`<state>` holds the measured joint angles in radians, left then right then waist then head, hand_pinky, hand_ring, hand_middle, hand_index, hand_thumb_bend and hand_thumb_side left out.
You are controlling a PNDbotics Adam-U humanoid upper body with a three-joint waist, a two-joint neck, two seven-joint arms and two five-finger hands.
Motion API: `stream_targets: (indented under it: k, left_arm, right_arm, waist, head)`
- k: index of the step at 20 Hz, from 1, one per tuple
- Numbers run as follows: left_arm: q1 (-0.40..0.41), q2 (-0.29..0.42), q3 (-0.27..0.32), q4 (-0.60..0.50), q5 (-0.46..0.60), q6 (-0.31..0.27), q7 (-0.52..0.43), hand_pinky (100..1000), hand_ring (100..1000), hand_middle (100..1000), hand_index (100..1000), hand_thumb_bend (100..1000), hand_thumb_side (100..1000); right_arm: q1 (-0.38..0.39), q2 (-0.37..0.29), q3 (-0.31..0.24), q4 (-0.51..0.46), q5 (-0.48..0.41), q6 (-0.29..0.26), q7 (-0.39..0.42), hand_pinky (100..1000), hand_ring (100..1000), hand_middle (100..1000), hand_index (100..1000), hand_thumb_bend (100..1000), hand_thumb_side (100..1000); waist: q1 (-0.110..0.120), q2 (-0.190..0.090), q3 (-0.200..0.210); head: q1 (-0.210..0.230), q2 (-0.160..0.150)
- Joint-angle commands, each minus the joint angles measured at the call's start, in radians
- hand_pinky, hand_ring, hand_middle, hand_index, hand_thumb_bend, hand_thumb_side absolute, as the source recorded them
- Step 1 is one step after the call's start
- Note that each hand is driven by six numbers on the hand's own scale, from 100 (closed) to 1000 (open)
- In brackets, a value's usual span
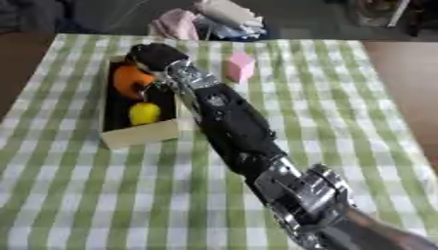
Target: Pick up objects on the table and place them in the box.
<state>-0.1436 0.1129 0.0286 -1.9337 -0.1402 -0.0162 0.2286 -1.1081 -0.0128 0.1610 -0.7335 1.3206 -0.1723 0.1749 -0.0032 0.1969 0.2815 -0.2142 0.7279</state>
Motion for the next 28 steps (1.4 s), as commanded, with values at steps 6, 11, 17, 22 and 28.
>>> stream_targets:
  k: [6,11,17,22,28]
  left_arm:
    - [-0.014,0.007,0.002,-0.014,0.001,0.002,-0.013,728,555,714,841,207,774]
    - [-0.014,0.008,0.002,-0.012,0.001,0.002,-0.017,729,553,713,840,215,775]
    - [-0.011,0.01,0.004,-0.01,0.0,0.002,-0.023,729,552,713,841,221,779]
    - [-0.006,0.013,0.007,-0.009,-0.003,0.002,-0.026,729,552,712,842,225,779]
    - [0.001,0.016,0.011,-0.007,-0.008,0.004,-0.028,730,551,712,842,227,782]
  right_arm:
    - [-0.026,-0.003,0.002,-0.032,0.02,-0.006,0.039,883,886,896,995,100,450]
    - [-0.043,-0.02,0.005,-0.058,-0.104,-0.021,0.133,904,918,931,1000,100,526]
    - [-0.066,-0.058,0.031,-0.123,-0.2,-0.049,0.27,947,966,971,1000,100,541]
    - [-0.083,-0.096,0.04,-0.188,-0.281,-0.048,0.326,941,961,967,1000,100,496]
    - [-0.098,-0.157,0.04,-0.252,-0.369,-0.029,0.336,929,944,951,1000,100,371]
  waist:
    - [0.006,-0.003,-0.001]
    - [0.005,-0.007,-0.005]
    - [0.003,-0.011,-0.013]
    - [0.002,-0.015,-0.024]
    - [0.001,-0.02,-0.041]
  head:
    - [0.004,-0.013]
    - [0.008,-0.016]
    - [0.012,-0.015]
    - [0.015,-0.012]
    - [0.022,-0.009]
